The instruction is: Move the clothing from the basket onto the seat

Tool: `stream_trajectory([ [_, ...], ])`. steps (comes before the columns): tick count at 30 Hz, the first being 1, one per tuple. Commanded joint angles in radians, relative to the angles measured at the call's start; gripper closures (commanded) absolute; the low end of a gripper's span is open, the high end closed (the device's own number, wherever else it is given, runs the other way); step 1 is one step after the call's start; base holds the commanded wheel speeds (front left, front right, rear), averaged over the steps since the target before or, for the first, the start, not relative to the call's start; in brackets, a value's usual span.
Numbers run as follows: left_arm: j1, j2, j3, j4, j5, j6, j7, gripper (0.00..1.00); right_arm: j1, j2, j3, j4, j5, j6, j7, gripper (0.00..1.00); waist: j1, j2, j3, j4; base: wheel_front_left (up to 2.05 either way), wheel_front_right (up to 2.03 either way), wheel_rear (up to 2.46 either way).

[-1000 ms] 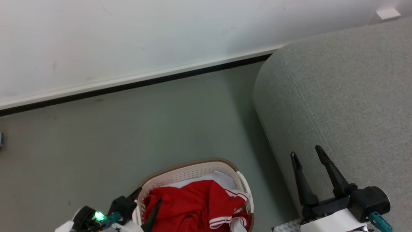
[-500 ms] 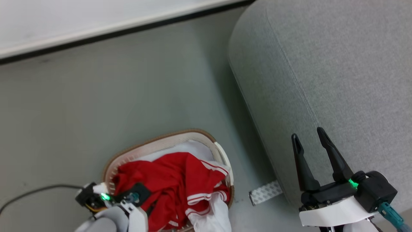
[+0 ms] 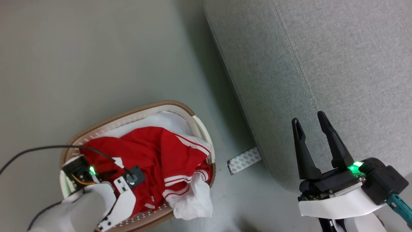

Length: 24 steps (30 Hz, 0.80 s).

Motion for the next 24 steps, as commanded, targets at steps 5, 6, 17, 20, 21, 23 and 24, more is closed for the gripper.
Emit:
stream_trajectory([
  [5, -0.040, 0.009, -0.055, 0.035, -0.010, 0.001, 0.060, 0.00, -0.011, 0.000, 0.009, -0.017, 0.026, 0.003, -0.003, 0.00, -0.0002, 0.0000, 0.063, -0.041, 0.00, 0.00, 0.00],
  [6, -0.035, 0.002, -0.062, 0.042, -0.036, 0.001, 0.073, 0.00, -0.012, 0.000, 0.011, -0.020, 0.028, 0.003, -0.003, 0.00, -0.0002, 0.0000, 0.070, -0.045, 0.00, 0.00, 0.00],
  [17, -0.098, 0.017, -0.186, 0.095, -0.111, 0.001, 0.165, 0.17, 0.004, -0.001, 0.008, -0.040, 0.039, 0.003, -0.003, 0.00, -0.0002, 0.0000, 0.120, -0.049, 0.00, 0.00, 0.00],
  [20, -0.097, 0.017, -0.199, 0.101, -0.127, 0.001, 0.162, 1.00, 0.006, 0.000, 0.004, -0.039, 0.040, 0.003, -0.003, 0.00, -0.0002, 0.0000, 0.118, -0.049, 0.00, 0.00, 0.00],
  [21, -0.089, 0.016, -0.203, 0.102, -0.136, 0.001, 0.165, 1.00, 0.004, 0.000, 0.003, -0.036, 0.040, 0.003, -0.003, 0.00, -0.0002, 0.0000, 0.115, -0.050, 0.00, 0.00, 0.00],
  [23, -0.087, 0.019, -0.207, 0.090, -0.153, 0.001, 0.139, 1.00, 0.000, 0.000, 0.003, -0.032, 0.040, 0.003, -0.003, 0.00, -0.0002, 0.0000, 0.109, -0.051, 0.00, 0.00, 0.00],
  [24, -0.085, 0.021, -0.209, 0.089, -0.161, 0.001, 0.133, 1.00, -0.002, 0.000, 0.005, -0.030, 0.041, 0.003, -0.003, 0.00, -0.0002, 0.0000, 0.105, -0.053, 0.00, 0.00, 0.00],
])
